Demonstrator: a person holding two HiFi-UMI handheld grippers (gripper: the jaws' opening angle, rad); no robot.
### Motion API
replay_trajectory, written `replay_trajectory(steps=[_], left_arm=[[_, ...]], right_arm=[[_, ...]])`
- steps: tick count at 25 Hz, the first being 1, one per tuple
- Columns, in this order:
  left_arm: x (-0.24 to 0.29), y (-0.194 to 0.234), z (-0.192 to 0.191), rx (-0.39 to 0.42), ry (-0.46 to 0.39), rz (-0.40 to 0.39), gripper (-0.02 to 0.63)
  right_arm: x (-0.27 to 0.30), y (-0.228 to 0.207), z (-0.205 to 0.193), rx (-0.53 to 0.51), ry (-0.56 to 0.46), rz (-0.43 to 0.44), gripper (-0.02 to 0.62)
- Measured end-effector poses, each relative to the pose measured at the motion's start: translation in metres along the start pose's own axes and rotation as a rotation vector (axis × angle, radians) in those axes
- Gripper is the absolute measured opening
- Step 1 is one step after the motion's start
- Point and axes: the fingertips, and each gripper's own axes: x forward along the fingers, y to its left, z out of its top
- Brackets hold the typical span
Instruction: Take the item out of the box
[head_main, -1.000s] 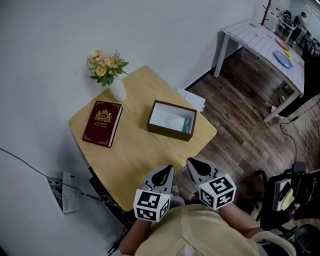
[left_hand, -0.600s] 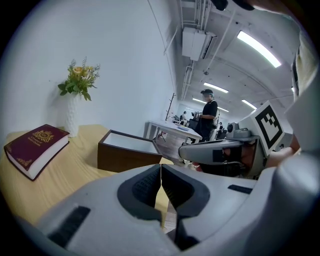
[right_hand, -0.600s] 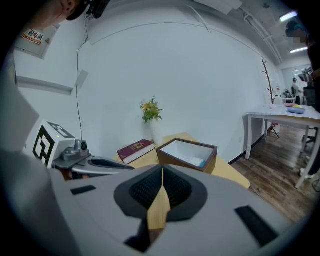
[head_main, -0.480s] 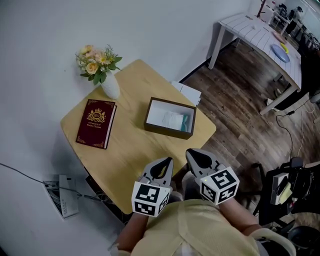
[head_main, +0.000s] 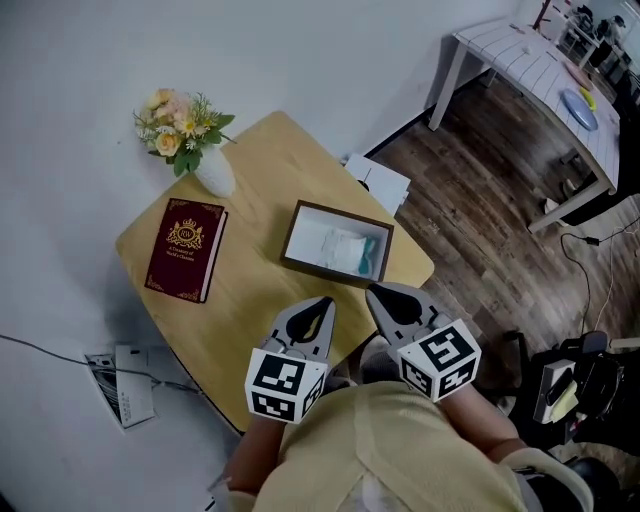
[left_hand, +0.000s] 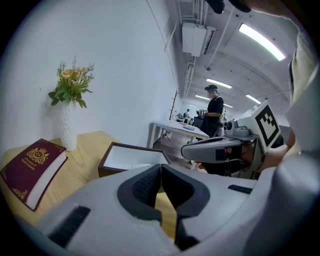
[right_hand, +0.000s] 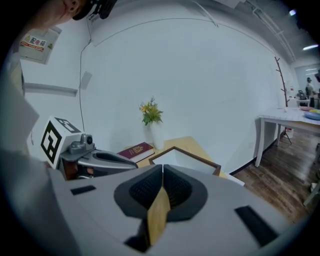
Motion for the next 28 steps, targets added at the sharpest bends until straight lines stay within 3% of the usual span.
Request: replay_trajectory(steps=[15, 28], left_arm=[[0.045, 0.022, 0.038, -0.019, 0.046, 0.103, 0.021], [0.076, 0.030, 0.045, 0.071, 0.198, 0.131, 0.021]], right_arm=[[0.029, -0.044, 0.013, -0.030, 0.092, 0.162, 0.031], [0.050, -0.063, 0.017, -0.098, 0.171, 0.277, 0.031]])
